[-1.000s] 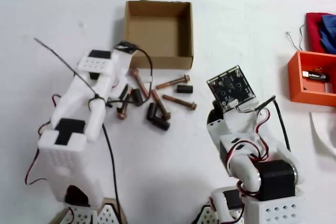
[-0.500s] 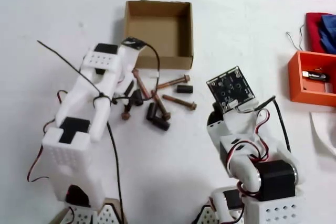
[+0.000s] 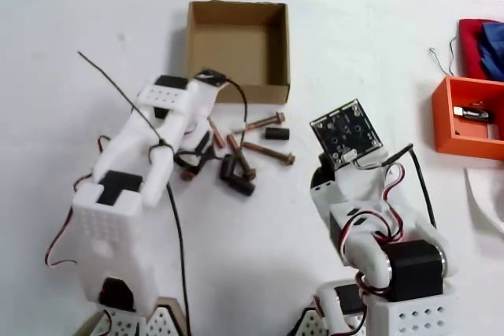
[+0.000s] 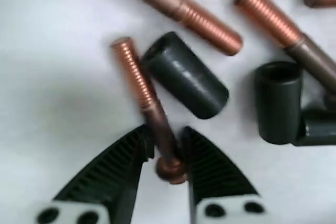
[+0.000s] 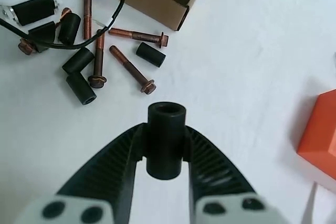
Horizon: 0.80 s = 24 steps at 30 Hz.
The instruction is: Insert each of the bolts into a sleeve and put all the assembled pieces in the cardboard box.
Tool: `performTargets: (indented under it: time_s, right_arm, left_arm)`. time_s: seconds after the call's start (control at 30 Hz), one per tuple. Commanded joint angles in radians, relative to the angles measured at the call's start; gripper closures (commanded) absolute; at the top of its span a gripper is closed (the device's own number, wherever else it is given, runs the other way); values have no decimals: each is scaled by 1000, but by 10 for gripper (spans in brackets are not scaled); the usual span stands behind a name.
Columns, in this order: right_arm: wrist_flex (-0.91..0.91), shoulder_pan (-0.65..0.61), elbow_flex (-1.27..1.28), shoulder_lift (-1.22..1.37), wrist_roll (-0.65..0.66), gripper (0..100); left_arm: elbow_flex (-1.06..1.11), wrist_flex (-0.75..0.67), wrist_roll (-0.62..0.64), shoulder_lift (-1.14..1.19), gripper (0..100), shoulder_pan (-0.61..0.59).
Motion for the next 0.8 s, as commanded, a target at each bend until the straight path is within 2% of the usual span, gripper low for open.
performTargets:
  time_s: [0.0, 0.1, 0.37, 0.47, 0.53, 0.77]
  right_arm:
    - [2, 5, -5, -21, -2, 978]
    - [2, 5, -5, -21, -2, 978]
    - [2, 5, -5, -21, -2, 978]
    - [1, 4, -5, -21, -2, 978]
    - [-1, 4, -5, -21, -2, 978]
    - [-2, 4, -5, -21, -2, 978]
  left_arm:
    - [-1, -11, -5, 0, 976, -26]
    - [-13, 32, -11, -46, 976, -46]
    - [-18, 242, -155, -307, 976, -152]
    - [-10, 281, -269, -396, 976, -230]
    - [-8, 293, -436, -422, 976, -281]
    - [62, 212, -1264, -361, 976, -471]
